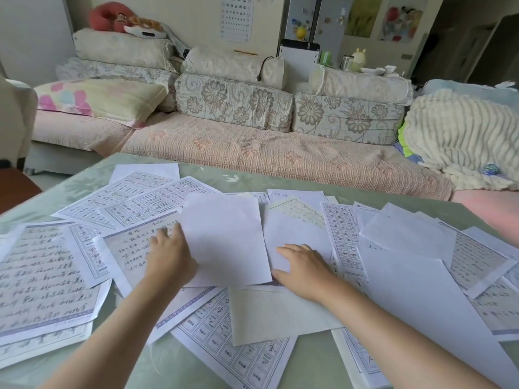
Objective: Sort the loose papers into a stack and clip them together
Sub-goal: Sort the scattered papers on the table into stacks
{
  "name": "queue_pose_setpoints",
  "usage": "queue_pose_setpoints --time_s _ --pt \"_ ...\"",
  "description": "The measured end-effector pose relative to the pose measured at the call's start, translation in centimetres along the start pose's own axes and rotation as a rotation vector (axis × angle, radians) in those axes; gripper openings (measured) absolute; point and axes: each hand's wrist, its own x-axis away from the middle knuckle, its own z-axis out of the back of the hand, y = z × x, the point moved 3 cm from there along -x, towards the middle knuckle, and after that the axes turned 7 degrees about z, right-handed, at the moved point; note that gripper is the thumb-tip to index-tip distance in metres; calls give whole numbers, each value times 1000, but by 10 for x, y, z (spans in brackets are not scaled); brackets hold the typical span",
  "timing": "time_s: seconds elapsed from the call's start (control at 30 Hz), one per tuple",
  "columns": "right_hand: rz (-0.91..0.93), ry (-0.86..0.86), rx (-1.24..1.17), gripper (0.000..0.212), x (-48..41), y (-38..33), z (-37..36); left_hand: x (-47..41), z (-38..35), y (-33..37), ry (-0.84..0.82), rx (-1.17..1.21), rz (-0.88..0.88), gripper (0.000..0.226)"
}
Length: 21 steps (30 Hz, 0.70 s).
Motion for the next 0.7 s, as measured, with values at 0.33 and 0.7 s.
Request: queue_pose_setpoints --time_s 0.33,0.7 --pt "-108 -245 -78 98 19 15 13 23 -24 16 -244 -93 -643 79" --pt "252 17 350 17 28 -23 23 41 -9 42 220 84 -640 35"
